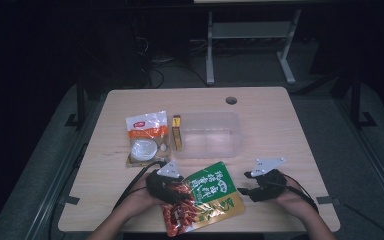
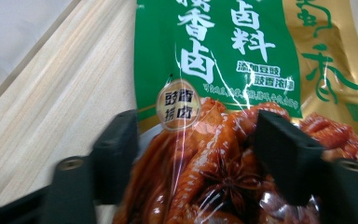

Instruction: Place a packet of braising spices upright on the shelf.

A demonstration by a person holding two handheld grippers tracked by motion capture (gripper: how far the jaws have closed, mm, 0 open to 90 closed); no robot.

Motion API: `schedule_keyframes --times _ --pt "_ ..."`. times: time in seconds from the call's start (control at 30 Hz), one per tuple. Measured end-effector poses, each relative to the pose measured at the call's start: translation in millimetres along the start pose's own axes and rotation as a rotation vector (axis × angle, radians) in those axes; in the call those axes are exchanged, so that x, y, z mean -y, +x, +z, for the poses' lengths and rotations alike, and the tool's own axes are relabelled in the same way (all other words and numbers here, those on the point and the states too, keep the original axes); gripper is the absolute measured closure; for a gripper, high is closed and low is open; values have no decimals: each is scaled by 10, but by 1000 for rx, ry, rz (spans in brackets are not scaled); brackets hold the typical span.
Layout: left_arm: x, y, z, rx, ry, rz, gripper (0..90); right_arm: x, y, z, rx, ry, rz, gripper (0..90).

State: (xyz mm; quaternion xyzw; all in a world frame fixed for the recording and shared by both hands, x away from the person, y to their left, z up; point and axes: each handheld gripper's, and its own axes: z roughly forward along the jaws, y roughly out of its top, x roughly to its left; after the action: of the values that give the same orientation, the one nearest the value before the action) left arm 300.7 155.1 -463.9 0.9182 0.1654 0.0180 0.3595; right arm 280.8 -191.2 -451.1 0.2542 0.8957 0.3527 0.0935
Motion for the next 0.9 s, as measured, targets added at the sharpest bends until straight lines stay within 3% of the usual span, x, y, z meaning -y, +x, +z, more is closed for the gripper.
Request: schedule_keyframes --times 0.13,0.3,0.37,0.63,0.73,0.9 --pt "-4 -41 -2 21 -2 27 612 -4 3 0 2 2 -4 392" --pt "-18 -54 12 42 0 25 800 -12 7 -5 -1 -2 0 391" --pt "-25 -59 8 35 3 37 827 -12 5 -6 -3 -4 0 390" --pt "-48 -35 -78 63 -29 6 887 -1 -31 -49 11 -32 16 389" --pt "-76 -38 -163 53 -62 -5 890 -5 -41 -67 25 -38 37 381" --pt "-110 -47 -325 12 -97 1 892 -65 -48 -179 -13 -105 71 396"
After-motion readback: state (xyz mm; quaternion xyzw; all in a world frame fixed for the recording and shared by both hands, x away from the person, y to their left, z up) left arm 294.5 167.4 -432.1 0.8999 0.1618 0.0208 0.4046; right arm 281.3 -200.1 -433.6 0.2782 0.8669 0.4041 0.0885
